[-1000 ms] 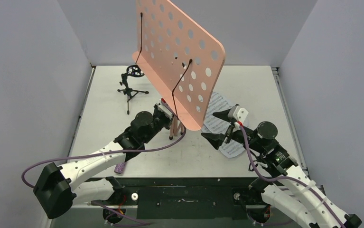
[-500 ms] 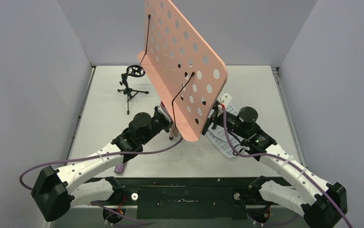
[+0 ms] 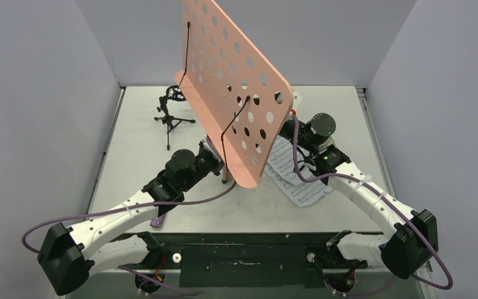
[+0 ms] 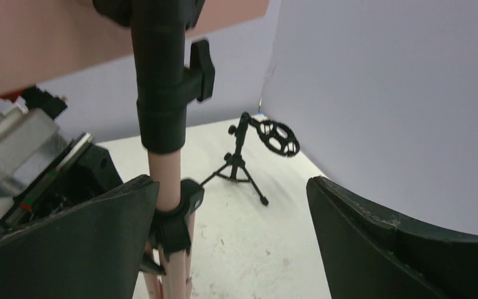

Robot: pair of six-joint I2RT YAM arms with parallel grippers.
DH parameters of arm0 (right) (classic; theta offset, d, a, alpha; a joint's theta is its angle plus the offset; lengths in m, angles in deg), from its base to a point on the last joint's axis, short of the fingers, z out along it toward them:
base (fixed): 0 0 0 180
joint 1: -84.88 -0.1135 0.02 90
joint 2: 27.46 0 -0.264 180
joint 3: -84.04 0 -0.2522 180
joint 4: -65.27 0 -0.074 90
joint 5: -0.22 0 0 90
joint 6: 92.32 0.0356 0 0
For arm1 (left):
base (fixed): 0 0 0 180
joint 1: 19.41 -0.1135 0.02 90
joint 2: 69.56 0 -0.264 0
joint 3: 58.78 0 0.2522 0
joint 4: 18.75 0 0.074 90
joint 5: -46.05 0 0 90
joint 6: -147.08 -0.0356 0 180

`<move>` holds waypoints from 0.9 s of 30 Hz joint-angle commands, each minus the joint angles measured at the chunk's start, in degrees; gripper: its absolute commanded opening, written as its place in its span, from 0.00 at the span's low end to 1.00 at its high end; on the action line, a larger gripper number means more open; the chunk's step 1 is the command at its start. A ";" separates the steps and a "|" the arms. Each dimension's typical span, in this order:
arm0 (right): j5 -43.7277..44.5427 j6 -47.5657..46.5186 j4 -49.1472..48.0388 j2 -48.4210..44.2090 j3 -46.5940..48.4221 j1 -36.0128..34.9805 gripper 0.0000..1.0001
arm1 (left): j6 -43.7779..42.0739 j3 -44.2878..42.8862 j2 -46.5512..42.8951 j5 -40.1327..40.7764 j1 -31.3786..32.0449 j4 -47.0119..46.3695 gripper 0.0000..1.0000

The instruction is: Set up the instrument practice props

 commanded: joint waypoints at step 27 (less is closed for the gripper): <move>-15.45 14.80 -19.46 13.25 11.09 -1.18 0.69 | -0.06 0.22 -1.64 -2.74 0.26 2.50 0.00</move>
